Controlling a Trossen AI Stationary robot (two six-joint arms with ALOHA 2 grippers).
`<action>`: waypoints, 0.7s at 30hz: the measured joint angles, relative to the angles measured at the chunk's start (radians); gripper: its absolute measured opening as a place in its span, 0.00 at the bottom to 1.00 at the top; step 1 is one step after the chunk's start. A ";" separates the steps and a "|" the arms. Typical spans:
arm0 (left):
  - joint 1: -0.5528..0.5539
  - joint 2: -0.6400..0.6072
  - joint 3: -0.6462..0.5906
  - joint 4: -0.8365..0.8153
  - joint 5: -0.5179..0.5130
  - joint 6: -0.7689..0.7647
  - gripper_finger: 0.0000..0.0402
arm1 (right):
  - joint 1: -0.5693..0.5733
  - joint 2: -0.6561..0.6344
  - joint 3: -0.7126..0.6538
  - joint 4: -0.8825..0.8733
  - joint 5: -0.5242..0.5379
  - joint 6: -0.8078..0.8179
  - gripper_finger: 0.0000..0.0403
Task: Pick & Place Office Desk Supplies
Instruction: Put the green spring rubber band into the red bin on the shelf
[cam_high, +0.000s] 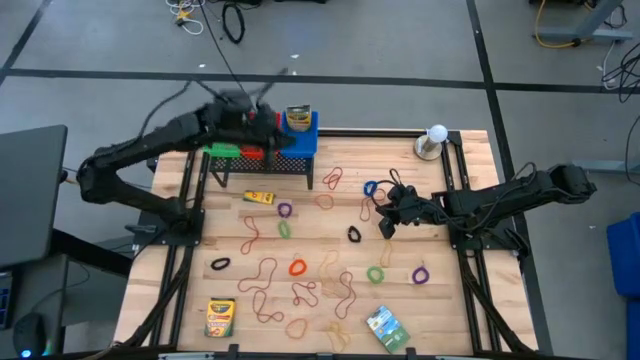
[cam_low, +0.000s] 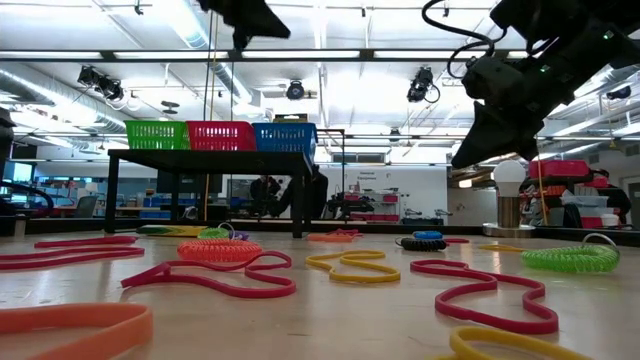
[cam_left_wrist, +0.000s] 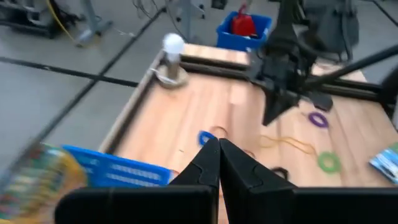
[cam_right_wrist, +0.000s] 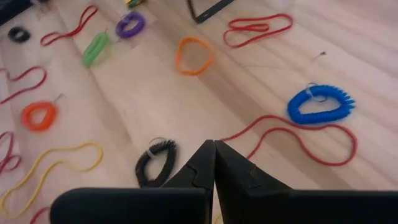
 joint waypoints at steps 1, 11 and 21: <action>-0.032 -0.005 -0.043 0.040 -0.023 -0.023 0.01 | -0.002 0.000 0.000 0.000 -0.012 -0.010 0.04; -0.298 -0.020 -0.394 0.500 -0.280 -0.202 0.01 | -0.009 0.000 0.000 -0.018 -0.099 0.042 0.04; -0.361 -0.020 -0.450 0.525 -0.327 -0.166 0.02 | 0.084 0.022 0.101 -0.304 -0.059 0.344 0.04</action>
